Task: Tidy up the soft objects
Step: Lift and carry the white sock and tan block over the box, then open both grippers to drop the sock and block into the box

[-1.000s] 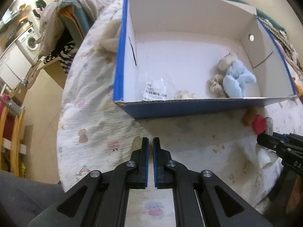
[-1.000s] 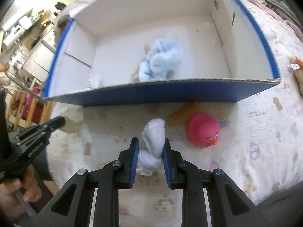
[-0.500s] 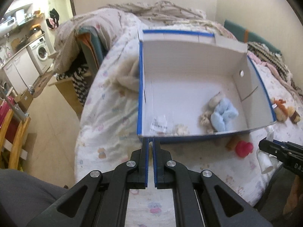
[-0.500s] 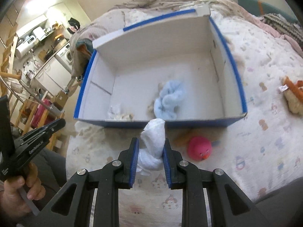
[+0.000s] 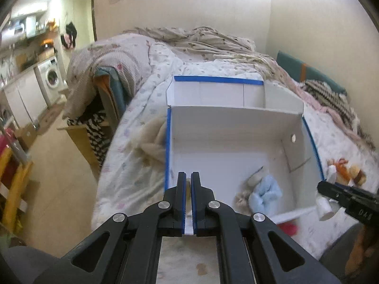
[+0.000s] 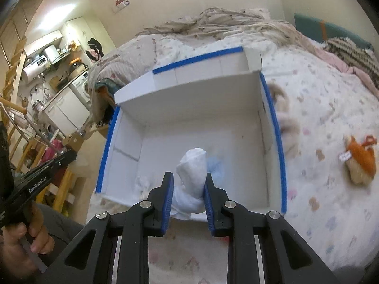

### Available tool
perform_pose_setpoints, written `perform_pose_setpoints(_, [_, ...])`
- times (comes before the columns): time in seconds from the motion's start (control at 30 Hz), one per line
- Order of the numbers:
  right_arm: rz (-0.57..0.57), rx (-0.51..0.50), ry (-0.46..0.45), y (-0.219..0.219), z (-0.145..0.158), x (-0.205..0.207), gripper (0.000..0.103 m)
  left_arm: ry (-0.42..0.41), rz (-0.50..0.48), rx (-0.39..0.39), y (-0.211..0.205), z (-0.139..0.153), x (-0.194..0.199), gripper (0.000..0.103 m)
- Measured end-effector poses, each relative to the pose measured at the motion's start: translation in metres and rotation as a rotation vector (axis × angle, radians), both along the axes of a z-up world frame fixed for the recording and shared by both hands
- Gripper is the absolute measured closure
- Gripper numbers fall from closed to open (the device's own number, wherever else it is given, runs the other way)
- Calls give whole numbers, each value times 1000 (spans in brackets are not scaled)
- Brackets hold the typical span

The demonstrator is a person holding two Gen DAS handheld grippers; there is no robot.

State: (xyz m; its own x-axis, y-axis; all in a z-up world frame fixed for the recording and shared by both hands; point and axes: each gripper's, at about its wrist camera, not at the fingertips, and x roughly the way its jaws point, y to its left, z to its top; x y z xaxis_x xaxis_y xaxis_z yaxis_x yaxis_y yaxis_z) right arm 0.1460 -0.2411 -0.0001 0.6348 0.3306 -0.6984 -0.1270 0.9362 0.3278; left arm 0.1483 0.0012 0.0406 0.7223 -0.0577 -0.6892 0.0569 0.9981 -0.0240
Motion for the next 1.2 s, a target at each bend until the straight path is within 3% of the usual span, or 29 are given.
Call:
perform_pose_setpoints(0.23, [-22,-13,7,-2,4,32,77,49,14,33,-17,-17,40,99])
perform_pose_setpoints(0.57, [-31,-22,60,-2,-18,60,77,144,-5,78,-38,-61,83,99])
perform_pose_setpoints(0.87, [-29,-60,153,-3,-53,79,77,222,-32,126,-54,-99,103,99])
perform_pose_setpoints(1.2, [-33,-63,181,-2,-64,83,76,253,-50,145,-61,-110,109,98])
